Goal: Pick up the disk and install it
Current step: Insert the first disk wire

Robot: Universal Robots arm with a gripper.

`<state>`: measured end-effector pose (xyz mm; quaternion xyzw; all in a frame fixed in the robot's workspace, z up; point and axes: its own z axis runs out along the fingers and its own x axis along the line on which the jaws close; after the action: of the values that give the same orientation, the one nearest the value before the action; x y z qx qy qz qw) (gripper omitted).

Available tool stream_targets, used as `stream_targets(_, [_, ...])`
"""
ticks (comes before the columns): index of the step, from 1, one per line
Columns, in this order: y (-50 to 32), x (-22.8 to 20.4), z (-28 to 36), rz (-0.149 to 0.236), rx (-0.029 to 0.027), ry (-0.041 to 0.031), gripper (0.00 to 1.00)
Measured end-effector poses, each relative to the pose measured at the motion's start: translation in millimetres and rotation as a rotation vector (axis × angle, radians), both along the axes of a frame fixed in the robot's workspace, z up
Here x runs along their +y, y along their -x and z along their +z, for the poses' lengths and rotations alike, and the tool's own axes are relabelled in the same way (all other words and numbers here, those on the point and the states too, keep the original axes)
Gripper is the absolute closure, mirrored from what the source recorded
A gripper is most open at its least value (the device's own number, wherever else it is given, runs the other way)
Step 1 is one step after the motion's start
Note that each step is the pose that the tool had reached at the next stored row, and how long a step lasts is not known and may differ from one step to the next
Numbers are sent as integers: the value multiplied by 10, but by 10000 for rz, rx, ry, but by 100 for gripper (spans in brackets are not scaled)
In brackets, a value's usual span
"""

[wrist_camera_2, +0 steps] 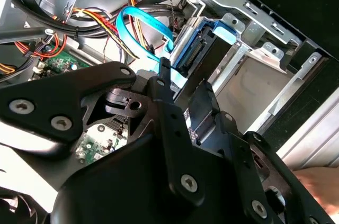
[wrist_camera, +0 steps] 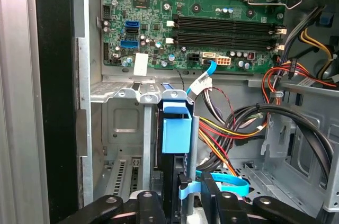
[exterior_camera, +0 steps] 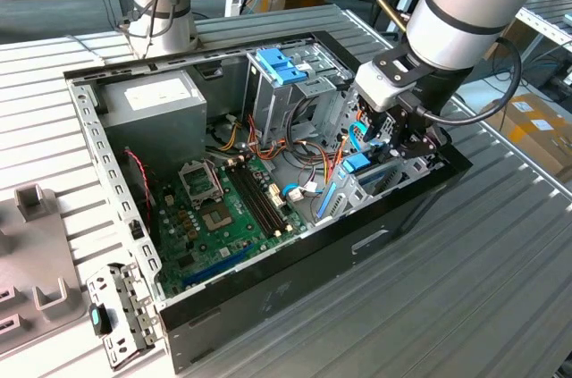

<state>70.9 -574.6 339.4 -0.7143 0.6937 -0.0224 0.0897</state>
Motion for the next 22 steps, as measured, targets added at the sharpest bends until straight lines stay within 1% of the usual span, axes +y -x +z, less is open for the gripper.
stream_targets(3, [0,0,0,0,1,12,58])
stream_targets(4, [0,1,6,0,0,35,58])
stream_targets(5, [-1,1,27,1,1,75,58])
stream_targets(6, [0,1,67,0,1,123,58])
stream_targets(8, [-1,3,118,0,1,167,58])
stream_targets(10, [-1,3,190,0,1,224,58])
stream_targets(13, [-1,3,194,0,1,224,58])
stream_targets(14, [-2,3,194,1,58,225,58])
stream_targets(15, [-6,3,193,4,305,225,58])
stream_targets(16, [-8,3,192,5,451,225,58])
stream_targets(17, [-14,3,191,10,827,225,58])
stream_targets(18, [-15,3,191,11,929,226,58])
stream_targets(19, [-15,4,191,11,940,225,58])
stream_targets(22, [-15,3,190,11,947,225,58])
